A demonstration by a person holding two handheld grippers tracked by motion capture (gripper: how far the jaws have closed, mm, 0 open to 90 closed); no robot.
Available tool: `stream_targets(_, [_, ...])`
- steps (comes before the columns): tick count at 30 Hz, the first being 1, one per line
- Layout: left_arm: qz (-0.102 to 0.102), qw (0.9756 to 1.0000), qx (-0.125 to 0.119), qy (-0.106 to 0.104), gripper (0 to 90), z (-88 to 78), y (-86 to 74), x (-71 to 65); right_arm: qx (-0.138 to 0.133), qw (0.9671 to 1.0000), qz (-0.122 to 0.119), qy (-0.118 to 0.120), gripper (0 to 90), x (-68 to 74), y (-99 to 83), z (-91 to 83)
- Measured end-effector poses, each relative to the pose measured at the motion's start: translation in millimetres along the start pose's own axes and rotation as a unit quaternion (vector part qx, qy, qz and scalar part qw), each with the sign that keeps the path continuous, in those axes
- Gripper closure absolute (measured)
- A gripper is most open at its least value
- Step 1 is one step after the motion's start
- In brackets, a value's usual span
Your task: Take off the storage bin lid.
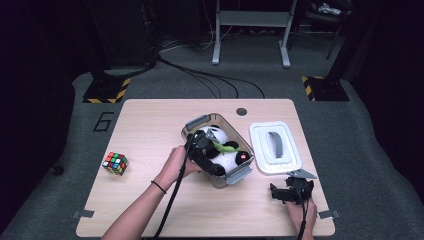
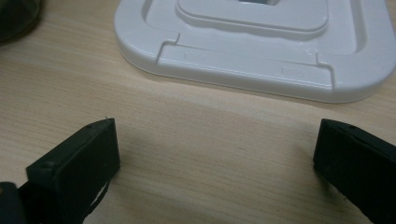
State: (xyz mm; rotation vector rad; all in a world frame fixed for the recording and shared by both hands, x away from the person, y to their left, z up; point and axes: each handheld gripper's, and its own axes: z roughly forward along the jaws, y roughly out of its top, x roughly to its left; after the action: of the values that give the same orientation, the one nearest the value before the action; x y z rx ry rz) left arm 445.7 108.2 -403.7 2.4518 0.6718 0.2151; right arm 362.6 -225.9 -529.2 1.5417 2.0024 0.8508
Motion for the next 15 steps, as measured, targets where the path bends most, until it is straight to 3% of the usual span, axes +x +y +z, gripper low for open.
stream_targets(3, [-0.02, 0.9984, -0.044, -0.029, 1.9, -11.4, -1.6, 9.6, 0.0, 1.0, 0.0, 0.0, 0.0, -0.1, 0.0, 0.0])
stream_targets(5, [-0.031, 0.9961, -0.078, -0.026, 5.1, -21.0, -1.5, 15.8, 0.0, 1.0, 0.0, 0.0, 0.0, -0.1, 0.0, 0.0])
stream_targets(7, [-0.041, 0.9948, -0.093, -0.012, 5.4, -25.7, 1.0, 21.9, 0.0, 1.0, 0.0, 0.0, 0.0, -0.1, 0.0, 0.0])
stream_targets(13, [-0.052, 0.9966, -0.064, -0.002, 5.4, -7.4, 11.4, 39.5, 0.0, 1.0, 0.0, 0.0, 0.0, -0.1, 0.0, 0.0])
stream_targets(15, [-0.049, 0.9979, -0.043, -0.005, 5.7, 1.8, 13.2, 40.7, 0.0, 1.0, 0.0, 0.0, 0.0, -0.1, 0.1, -0.1])
